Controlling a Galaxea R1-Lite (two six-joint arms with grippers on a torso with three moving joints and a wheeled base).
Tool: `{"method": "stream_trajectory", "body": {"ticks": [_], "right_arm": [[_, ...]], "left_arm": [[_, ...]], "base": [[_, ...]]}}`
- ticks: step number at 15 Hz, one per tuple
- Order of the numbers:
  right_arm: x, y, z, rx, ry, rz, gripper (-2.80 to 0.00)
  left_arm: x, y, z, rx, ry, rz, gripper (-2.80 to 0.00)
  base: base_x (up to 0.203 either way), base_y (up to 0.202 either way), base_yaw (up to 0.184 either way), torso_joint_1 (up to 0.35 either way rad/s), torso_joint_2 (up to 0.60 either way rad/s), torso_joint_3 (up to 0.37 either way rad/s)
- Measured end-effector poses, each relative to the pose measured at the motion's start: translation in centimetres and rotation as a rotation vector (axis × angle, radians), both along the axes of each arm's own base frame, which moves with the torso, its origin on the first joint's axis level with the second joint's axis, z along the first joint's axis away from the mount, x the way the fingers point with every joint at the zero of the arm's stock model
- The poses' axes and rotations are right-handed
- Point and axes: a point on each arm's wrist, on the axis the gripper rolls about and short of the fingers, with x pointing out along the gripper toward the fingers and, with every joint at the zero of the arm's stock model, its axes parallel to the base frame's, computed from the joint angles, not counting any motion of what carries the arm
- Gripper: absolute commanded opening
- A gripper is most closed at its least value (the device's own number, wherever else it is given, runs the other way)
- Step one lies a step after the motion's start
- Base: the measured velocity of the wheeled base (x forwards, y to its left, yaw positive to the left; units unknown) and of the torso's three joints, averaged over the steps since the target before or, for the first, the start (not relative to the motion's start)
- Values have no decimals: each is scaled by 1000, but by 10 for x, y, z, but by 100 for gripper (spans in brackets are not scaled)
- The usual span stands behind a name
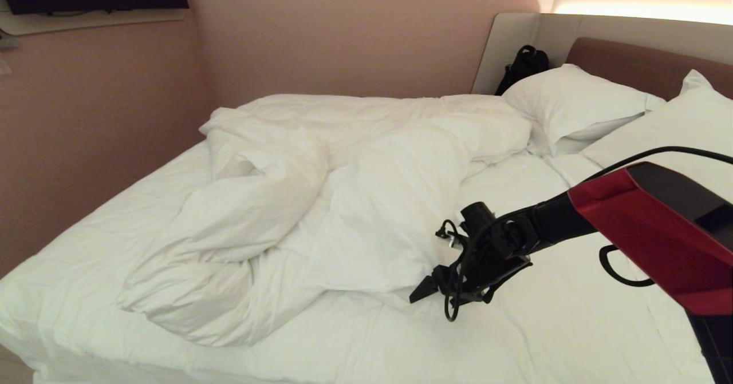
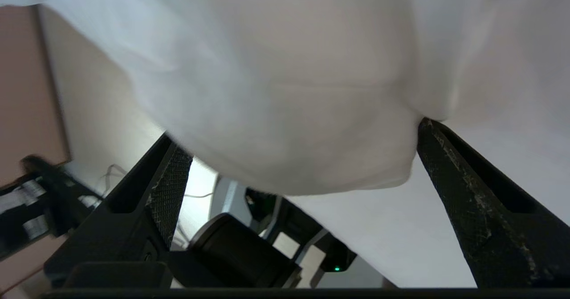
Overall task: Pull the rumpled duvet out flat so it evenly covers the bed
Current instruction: Flatten the corners of the folded blanket
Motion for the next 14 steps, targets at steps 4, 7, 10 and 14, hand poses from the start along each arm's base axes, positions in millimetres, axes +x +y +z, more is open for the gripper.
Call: {"method": "stream_trajectory", "body": {"ticks": [4, 7, 10, 14], "right_arm": [[7, -5, -1, -55, -28, -46, 0], [7, -11, 0, -48, -20, -50, 0], [-2, -22, 10, -7, 0, -44, 0], [-7, -49, 27, 101, -6, -26, 0]], "left_arm": [[0, 0, 0, 0, 0, 0, -280], [0, 0, 0, 0, 0, 0, -280], [0, 0, 0, 0, 0, 0, -280], [0, 0, 0, 0, 0, 0, -280]], "base": [[0, 0, 0, 0, 0, 0], [0, 0, 0, 0, 0, 0], [0, 0, 0, 0, 0, 0], [0, 0, 0, 0, 0, 0]]}}
